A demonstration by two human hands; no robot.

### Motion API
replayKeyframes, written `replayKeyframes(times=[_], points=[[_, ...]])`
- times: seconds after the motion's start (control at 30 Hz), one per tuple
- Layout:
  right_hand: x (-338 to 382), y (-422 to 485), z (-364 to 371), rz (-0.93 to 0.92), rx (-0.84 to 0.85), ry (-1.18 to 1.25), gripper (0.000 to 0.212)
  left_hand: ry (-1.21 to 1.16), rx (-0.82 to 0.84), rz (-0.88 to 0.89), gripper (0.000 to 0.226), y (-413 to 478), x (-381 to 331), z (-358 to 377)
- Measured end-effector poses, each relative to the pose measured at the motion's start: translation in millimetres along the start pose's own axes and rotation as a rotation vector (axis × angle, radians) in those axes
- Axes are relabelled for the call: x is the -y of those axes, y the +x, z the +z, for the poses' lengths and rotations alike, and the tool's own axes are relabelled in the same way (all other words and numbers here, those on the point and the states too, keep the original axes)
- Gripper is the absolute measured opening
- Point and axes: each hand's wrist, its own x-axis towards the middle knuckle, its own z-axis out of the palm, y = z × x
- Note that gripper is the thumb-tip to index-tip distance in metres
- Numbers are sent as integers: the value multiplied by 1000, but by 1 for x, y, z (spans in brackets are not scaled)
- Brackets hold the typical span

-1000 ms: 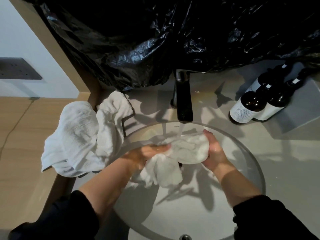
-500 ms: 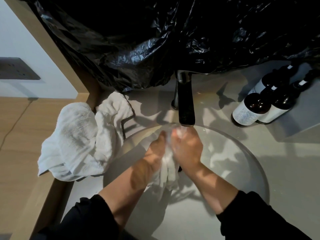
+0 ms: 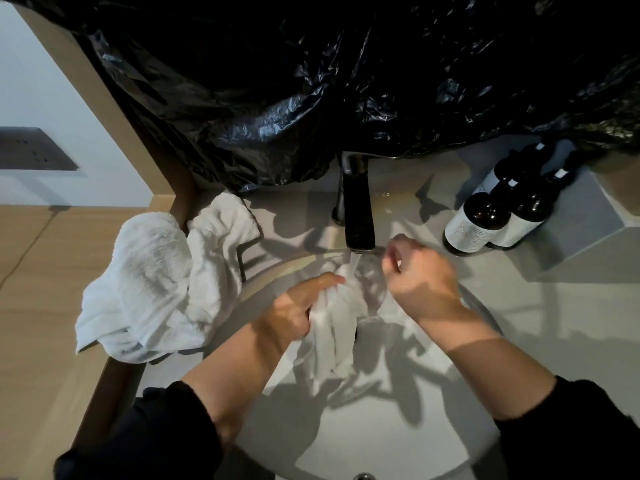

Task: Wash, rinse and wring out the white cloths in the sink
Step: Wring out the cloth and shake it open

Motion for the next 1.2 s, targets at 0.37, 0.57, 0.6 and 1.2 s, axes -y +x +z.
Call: replayKeyframes(times=[0.37, 0.57, 0.6, 1.2], points=[[39, 36, -76, -45, 90, -338, 81, 127, -115, -203, 21, -37, -24, 25], [25, 28, -69, -109, 146, -414, 81, 212, -9, 35, 15, -48, -18, 10], [23, 23, -67, -120, 144, -412, 81, 216, 14, 111, 13, -49, -13, 7], [-43, -76, 22, 529, 1452, 1458, 74, 503, 717, -194, 76, -76, -39, 12]])
